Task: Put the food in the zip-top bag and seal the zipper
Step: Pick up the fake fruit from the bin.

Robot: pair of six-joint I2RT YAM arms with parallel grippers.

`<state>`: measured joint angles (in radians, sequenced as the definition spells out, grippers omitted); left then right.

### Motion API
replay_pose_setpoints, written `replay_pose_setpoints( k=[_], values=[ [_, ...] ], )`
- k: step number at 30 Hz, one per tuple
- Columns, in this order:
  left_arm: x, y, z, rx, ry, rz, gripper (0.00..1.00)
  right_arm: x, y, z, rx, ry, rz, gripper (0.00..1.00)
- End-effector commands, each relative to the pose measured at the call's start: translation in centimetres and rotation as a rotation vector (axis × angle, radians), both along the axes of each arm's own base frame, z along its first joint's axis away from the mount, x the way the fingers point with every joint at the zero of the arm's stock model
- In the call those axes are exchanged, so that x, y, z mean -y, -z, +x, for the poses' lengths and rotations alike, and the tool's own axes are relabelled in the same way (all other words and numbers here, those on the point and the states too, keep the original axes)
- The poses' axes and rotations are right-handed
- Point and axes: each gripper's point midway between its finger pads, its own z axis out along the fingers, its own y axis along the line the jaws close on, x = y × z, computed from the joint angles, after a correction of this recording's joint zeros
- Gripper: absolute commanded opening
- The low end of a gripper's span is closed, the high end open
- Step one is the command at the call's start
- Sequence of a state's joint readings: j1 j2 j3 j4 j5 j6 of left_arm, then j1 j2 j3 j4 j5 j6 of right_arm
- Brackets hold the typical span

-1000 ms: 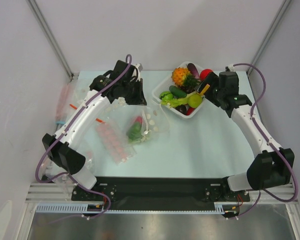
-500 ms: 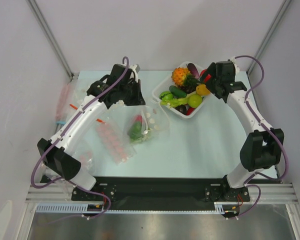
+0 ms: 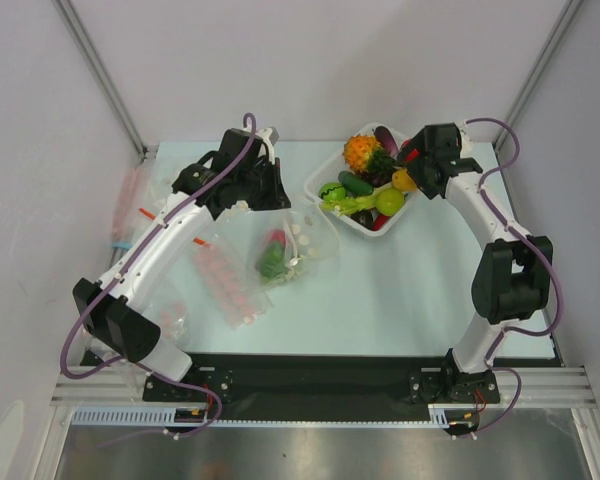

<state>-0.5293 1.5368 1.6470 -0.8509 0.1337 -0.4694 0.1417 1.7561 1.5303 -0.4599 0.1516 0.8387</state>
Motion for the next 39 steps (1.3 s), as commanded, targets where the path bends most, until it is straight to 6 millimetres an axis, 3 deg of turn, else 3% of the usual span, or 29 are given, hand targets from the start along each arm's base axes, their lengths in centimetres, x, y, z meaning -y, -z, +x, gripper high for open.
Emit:
replay_pose_setpoints(
  k=[1, 19, 22, 23, 29, 39],
  values=[
    [0.0, -2.6, 0.4, 0.075, 0.000, -0.043, 0.00, 0.8, -1.1, 1.1, 0.023, 0.088, 0.044, 1.00],
    [0.6, -2.5, 1.3, 0.071, 0.013, -0.040, 0.00, 1.7, 3.6, 2.9, -0.052, 0.222, 0.170, 1.00],
    [0.6, -2.6, 1.3, 0.071, 0.015, -0.038, 0.00, 1.9, 3.9, 3.2, -0.049, 0.238, 0.169, 0.94],
    [0.6, -2.8, 1.3, 0.074, 0.015, -0.039, 0.00, 2.0, 3.8, 3.3, -0.040, 0.240, 0.166, 0.85],
    [0.8, -2.5, 1.4, 0.063, 0.017, -0.038, 0.00, 2.6, 1.4, 3.3, 0.033, 0.224, 0.128, 0.57],
    [0.7, -2.5, 1.7, 0.051, 0.021, -0.031, 0.00, 1.9, -4.2, 1.0, 0.178, 0.055, 0.046, 0.50]
  ],
)
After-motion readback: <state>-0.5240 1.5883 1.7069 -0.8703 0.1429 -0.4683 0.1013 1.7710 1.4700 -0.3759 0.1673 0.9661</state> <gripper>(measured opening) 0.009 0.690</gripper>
